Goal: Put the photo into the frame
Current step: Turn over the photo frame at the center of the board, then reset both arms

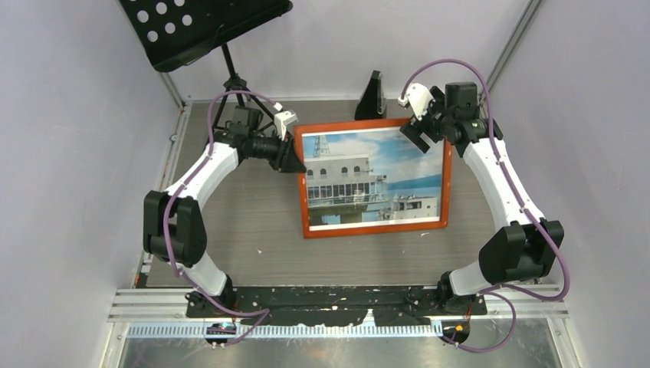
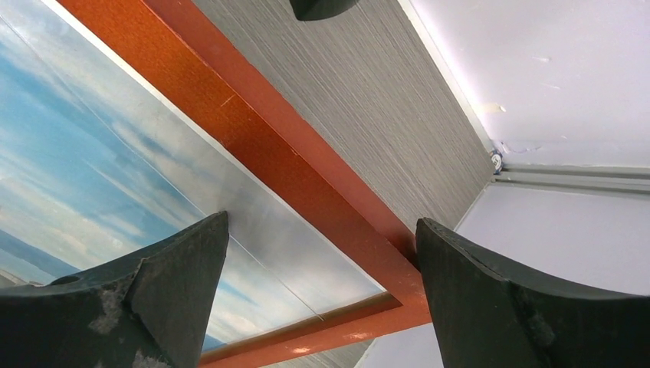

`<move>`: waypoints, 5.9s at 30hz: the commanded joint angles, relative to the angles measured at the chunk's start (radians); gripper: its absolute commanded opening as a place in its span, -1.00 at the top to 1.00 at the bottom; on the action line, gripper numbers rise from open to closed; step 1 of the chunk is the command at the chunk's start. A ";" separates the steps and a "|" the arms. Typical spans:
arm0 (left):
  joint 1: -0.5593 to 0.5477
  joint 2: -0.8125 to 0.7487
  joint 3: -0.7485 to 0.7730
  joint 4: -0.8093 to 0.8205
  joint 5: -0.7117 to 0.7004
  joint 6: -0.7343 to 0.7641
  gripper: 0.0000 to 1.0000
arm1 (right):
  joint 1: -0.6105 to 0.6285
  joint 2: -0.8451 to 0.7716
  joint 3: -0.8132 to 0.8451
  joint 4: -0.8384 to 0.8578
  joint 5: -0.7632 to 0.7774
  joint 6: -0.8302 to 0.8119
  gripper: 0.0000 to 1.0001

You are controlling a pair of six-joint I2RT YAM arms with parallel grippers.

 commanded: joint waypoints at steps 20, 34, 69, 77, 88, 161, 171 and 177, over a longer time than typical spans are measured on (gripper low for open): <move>-0.010 0.125 0.042 0.027 -0.178 -0.105 1.00 | -0.058 -0.094 0.075 -0.134 -0.134 0.272 -0.91; -0.008 0.252 0.110 -0.083 -0.195 -0.167 1.00 | -0.074 -0.127 -0.050 -0.111 -0.183 0.300 -0.91; -0.039 0.276 0.031 -0.088 -0.355 -0.297 0.89 | -0.344 0.092 -0.439 0.099 -0.253 0.394 -0.52; -0.039 0.274 0.025 -0.088 -0.376 -0.302 0.62 | -0.363 0.154 -0.457 0.095 -0.308 0.396 -0.37; -0.039 0.272 0.026 -0.093 -0.432 -0.300 0.25 | -0.362 0.123 -0.485 0.050 -0.342 0.385 -0.36; 0.085 -0.849 -0.404 0.032 -0.869 -0.125 -0.99 | -0.290 -0.646 -0.602 0.014 -0.034 0.493 -0.91; 0.085 -1.065 -0.620 0.268 -0.876 -0.141 -0.99 | -0.296 -0.706 -0.608 0.017 0.029 0.530 -0.91; 0.097 -1.081 -0.643 0.308 -0.854 -0.135 -0.99 | -0.318 -0.787 -0.651 0.046 0.030 0.502 -0.91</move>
